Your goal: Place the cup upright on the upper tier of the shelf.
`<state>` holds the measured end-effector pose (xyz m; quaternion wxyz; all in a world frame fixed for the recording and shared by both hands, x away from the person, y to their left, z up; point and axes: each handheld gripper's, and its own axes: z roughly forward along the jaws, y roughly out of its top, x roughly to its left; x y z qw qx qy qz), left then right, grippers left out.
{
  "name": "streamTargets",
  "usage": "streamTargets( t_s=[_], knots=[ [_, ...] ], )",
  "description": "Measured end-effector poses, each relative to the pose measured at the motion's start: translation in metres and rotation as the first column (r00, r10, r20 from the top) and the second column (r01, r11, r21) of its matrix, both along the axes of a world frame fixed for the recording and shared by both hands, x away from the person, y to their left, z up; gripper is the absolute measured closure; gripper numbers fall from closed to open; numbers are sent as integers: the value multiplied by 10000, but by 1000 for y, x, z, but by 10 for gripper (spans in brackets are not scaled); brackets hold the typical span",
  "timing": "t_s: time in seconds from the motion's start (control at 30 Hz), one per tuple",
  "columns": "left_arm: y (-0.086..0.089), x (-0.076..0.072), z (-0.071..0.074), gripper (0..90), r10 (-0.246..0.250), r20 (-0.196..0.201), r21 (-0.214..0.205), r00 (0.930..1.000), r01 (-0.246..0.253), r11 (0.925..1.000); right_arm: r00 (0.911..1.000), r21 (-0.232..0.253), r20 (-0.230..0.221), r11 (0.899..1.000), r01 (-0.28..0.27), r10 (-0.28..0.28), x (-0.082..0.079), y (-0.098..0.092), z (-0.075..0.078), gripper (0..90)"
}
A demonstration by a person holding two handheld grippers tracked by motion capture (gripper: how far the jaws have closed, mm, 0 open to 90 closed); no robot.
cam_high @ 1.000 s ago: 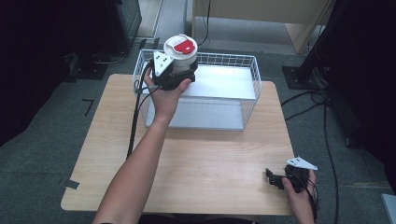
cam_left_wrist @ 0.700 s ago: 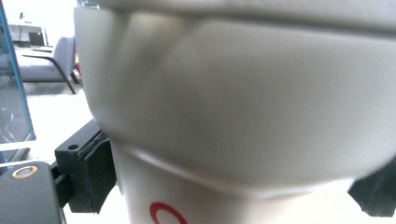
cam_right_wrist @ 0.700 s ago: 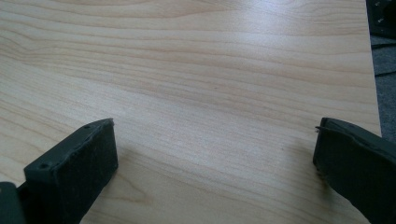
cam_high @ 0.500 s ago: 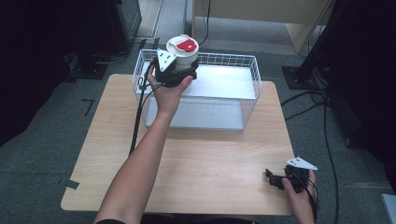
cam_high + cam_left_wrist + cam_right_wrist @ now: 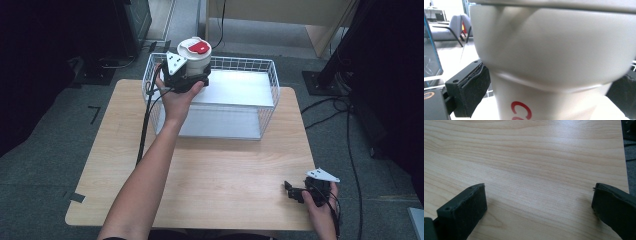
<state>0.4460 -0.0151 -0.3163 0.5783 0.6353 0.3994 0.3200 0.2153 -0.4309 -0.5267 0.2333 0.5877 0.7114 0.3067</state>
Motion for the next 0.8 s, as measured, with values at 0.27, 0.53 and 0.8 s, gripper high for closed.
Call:
streamTargets(
  t_s=[0.27, 0.53, 0.8],
  knots=[
    [1, -4, -1, 4, 146, 77, 179, 9999, -147, 9997, 10000, 15, -1, 10000, 4, -4, 0, 0, 0, 0],
    [3, -10, -3, 0, 380, 344, 253, 9987, -388, 9989, 10000, 8, -1, 10000, -1, 1, 0, 0, 0, 0],
    [10, -19, -4, 0, 143, 442, 132, 9989, -149, 9998, 10000, -4, -3, 10000, -3, 3, 0, 0, 0, 0]
  ],
)
